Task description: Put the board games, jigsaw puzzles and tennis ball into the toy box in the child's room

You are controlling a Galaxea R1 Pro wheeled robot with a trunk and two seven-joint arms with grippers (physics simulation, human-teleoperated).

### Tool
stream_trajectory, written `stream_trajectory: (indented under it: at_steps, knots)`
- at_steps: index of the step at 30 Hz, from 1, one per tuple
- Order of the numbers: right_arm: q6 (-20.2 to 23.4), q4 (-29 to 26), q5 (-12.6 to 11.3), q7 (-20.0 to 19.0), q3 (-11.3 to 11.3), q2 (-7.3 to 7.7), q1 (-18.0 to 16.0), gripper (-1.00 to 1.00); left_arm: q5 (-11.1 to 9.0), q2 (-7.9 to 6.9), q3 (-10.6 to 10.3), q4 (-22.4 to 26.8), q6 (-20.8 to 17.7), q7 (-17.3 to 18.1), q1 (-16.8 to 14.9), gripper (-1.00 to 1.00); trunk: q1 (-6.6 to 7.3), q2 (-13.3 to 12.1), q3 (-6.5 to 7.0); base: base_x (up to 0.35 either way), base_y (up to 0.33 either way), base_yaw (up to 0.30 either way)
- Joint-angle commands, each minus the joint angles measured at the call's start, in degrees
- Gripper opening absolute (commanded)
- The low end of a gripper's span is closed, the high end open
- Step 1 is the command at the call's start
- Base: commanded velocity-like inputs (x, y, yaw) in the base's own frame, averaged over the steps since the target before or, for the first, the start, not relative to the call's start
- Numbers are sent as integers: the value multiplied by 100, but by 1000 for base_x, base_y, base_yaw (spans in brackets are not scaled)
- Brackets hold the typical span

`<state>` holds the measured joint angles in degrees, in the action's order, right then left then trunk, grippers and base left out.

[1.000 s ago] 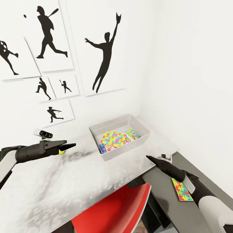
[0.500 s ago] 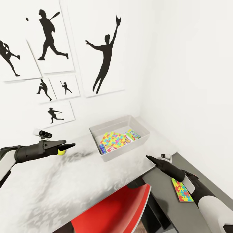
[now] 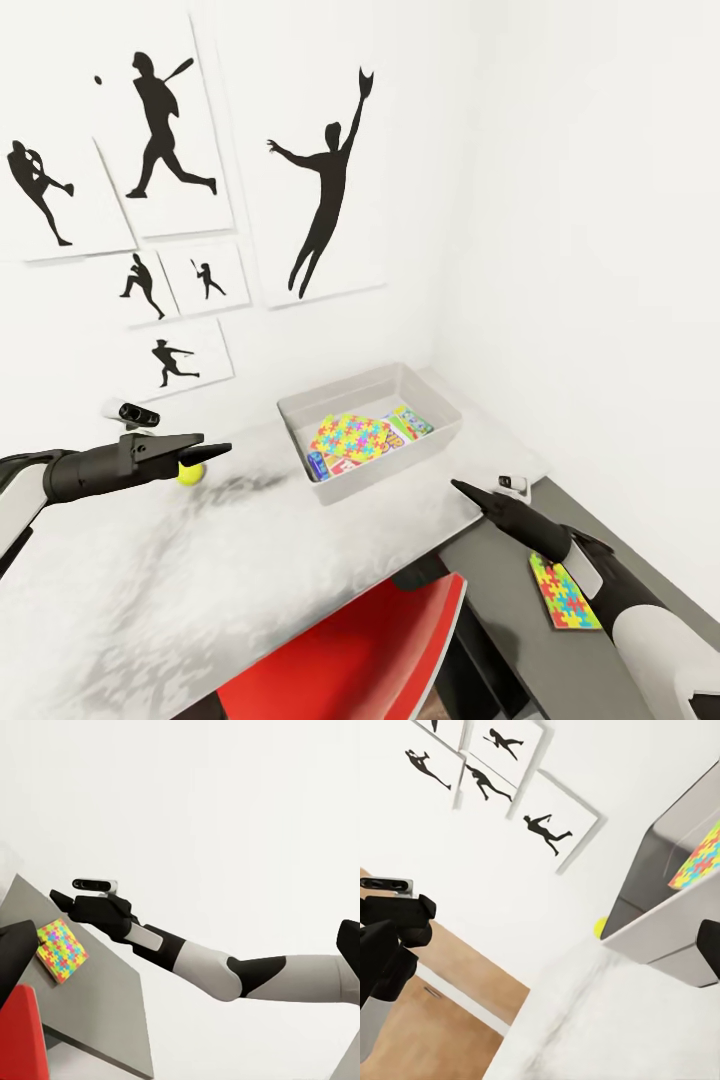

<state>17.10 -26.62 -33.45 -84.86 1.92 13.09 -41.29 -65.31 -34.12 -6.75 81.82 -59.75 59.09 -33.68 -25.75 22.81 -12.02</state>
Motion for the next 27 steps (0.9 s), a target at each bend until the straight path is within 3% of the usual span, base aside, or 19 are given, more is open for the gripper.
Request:
stream_trajectory:
  at_steps: [1,27]
  knots:
    - [59,2,-12,-19,1,0,-3,100,-12,-6,-10,-3,-20,14,-7,100,-4,11,-2,0,0,0]
    - [57,-1,-4,-21,1,0,-1,100,-7,0,-10,-8,-20,6,-1,100,-4,11,242,0,0,0]
